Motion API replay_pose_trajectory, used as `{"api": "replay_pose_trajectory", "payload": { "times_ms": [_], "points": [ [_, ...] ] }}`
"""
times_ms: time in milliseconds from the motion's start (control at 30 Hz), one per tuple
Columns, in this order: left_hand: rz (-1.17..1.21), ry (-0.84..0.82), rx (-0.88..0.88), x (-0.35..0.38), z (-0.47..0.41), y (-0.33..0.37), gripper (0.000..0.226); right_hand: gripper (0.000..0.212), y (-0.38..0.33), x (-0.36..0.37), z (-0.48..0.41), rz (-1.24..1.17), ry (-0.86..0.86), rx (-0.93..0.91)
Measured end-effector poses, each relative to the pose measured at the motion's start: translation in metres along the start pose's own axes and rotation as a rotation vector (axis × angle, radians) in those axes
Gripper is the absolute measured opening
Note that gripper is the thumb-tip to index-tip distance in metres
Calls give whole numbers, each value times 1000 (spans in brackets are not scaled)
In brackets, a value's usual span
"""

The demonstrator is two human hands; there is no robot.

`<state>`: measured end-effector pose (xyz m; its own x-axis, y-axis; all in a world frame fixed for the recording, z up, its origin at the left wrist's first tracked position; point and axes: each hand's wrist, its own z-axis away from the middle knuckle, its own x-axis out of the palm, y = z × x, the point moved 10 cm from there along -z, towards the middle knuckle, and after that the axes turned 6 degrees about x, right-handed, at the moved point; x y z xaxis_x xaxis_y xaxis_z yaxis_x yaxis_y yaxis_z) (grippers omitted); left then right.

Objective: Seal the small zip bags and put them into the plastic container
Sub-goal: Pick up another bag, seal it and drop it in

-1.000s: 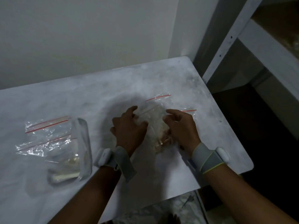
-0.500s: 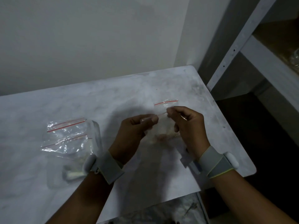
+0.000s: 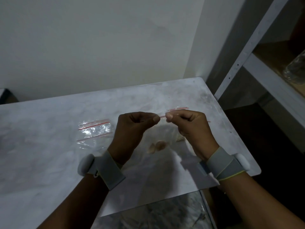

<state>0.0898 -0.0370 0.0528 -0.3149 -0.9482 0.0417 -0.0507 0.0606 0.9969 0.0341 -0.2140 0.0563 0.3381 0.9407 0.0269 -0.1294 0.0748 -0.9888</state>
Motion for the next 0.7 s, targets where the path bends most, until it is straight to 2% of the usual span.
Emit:
{"api": "replay_pose_trajectory", "payload": {
  "times_ms": [167, 267, 400, 567, 700],
  "points": [
    [86, -71, -25, -10, 10, 8, 24, 9, -15, 16, 7, 20, 18, -88],
    [69, -24, -10, -31, 19, 15, 25, 7, -21, 35, 13, -26, 0, -94],
    [-31, 59, 115, -60, 25, 40, 12, 8, -26, 61, 18, -56, -93, -74],
    [-236, 32, 215, -81, 39, 73, 16, 4, -41, 95, 27, 43, -165, -128],
    [-359, 53, 284, -106, 55, 92, 18, 6, -48, 121, 35, 19, -194, -169]
  ]
}}
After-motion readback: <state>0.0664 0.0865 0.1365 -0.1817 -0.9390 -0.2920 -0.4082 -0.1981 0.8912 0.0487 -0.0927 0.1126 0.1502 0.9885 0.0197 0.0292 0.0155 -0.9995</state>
